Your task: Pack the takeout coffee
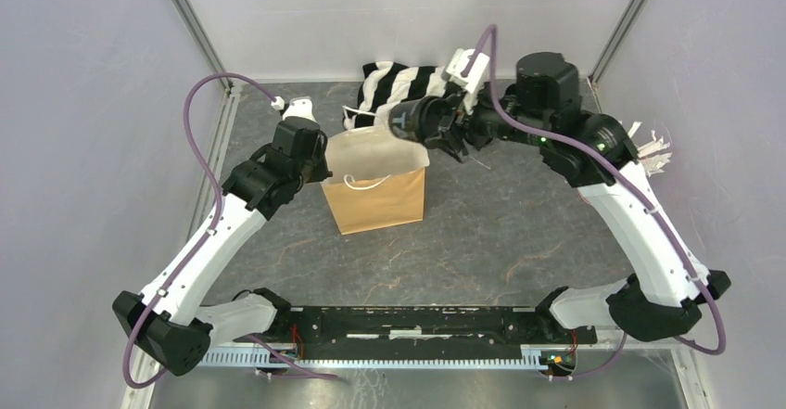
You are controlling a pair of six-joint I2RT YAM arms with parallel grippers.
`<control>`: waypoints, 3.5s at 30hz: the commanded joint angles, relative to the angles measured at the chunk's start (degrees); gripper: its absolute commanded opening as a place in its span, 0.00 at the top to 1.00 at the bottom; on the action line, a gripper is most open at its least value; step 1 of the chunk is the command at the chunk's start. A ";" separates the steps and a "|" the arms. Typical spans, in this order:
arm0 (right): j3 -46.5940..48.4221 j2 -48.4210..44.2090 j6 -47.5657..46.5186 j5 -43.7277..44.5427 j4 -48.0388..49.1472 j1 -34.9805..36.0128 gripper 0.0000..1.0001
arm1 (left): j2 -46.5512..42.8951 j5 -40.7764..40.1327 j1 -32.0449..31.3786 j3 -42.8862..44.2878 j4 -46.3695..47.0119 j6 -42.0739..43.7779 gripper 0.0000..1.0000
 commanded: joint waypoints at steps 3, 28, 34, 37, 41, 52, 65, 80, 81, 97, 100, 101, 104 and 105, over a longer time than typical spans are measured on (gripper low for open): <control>3.04 4.89 -1.88 -0.15 -2.49 8.27 0.28 | -4.46 0.83 0.18 -4.67 16.81 8.26 0.94; 1.35 9.69 4.08 27.32 -7.92 29.16 0.33 | -21.86 5.57 0.16 -26.24 37.91 11.84 0.98; 3.55 14.20 4.93 32.03 -8.09 31.06 0.33 | -24.99 8.07 0.18 -29.50 38.77 12.55 0.98; 4.70 16.85 4.10 34.27 -8.98 32.11 0.33 | -27.50 8.62 0.18 -33.10 42.55 12.87 0.98; 6.92 20.51 3.59 39.02 -10.91 32.81 0.33 | -29.29 8.97 0.17 -36.20 45.48 13.34 0.98; 4.02 25.18 0.80 44.17 -10.55 32.79 0.33 | -33.96 12.35 0.08 -41.04 47.87 12.90 0.98; -2.94 23.39 -1.79 46.38 -6.41 30.57 0.31 | -39.50 17.61 0.09 -45.06 46.97 20.64 0.98; -9.03 22.81 -0.87 46.32 -1.60 30.30 0.31 | -42.55 25.44 0.09 -46.22 42.67 19.91 0.98; -9.60 22.50 -0.01 46.44 -1.40 30.30 0.31 | -42.80 25.23 0.09 -45.67 41.57 19.68 0.98; -21.69 20.28 1.78 45.85 9.09 30.01 0.32 | -43.40 29.84 0.09 -44.82 38.72 14.93 0.98; -20.78 22.29 1.23 48.93 10.92 29.91 0.32 | -42.89 31.16 0.07 -44.18 38.60 13.97 0.98; -19.95 22.87 1.05 49.85 10.67 29.96 0.32 | -42.68 31.58 0.09 -44.06 38.58 13.79 0.98; -18.87 22.19 1.31 50.74 9.84 29.93 0.32 | -42.82 31.99 0.09 -44.04 38.18 13.15 0.98; -19.53 21.17 1.16 50.50 10.03 29.89 0.32 | -43.03 31.78 0.09 -44.11 38.04 13.18 0.98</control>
